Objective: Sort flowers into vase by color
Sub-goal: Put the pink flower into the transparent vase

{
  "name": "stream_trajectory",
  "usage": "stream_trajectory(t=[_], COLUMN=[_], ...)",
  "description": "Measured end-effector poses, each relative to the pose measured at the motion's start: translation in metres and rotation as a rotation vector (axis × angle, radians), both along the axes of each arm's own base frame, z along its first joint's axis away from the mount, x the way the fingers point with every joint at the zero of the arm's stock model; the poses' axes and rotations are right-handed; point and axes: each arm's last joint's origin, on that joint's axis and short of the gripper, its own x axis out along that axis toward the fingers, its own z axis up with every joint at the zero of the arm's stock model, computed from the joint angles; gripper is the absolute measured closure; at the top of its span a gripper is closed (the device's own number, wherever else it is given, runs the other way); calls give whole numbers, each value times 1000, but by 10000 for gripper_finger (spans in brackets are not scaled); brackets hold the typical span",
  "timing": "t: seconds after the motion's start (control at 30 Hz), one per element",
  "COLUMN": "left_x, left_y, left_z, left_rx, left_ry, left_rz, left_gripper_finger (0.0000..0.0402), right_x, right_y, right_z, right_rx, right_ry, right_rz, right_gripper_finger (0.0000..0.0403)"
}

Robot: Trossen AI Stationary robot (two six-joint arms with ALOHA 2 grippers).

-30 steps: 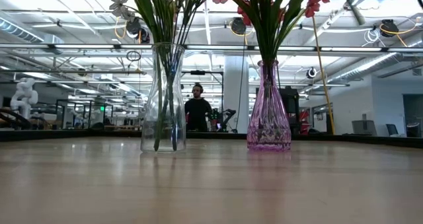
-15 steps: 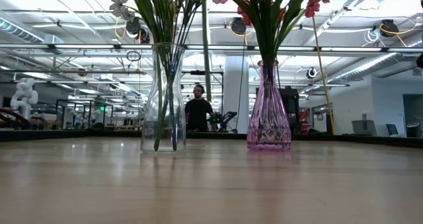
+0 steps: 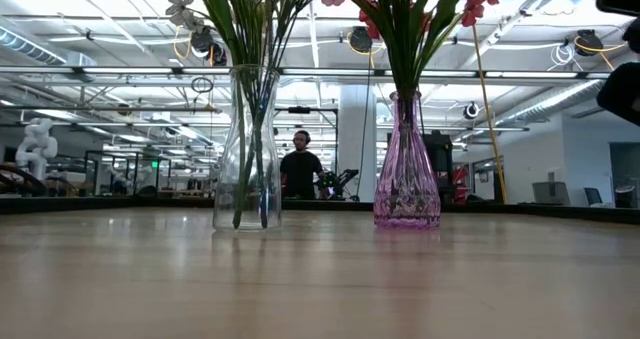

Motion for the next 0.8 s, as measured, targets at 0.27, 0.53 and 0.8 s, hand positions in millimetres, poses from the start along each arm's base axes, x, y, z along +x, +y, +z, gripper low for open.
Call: stream_trajectory(t=[0.27, 0.53, 0.8], left_x=[-2, 11, 29], left_y=[14, 8, -8], left_z=[9, -17, -80], left_rx=[91, 86, 71], left_ry=[58, 67, 39], left_rz=[-31, 0, 33], left_gripper_finger=[398, 398, 398], right_x=[8, 13, 14], right_y=[-9, -14, -15], right_z=[0, 0, 0], right_rx=[3, 3, 3], right_ry=[-3, -3, -2], right_rz=[-63, -98, -101], right_gripper_finger=[402, 403, 403])
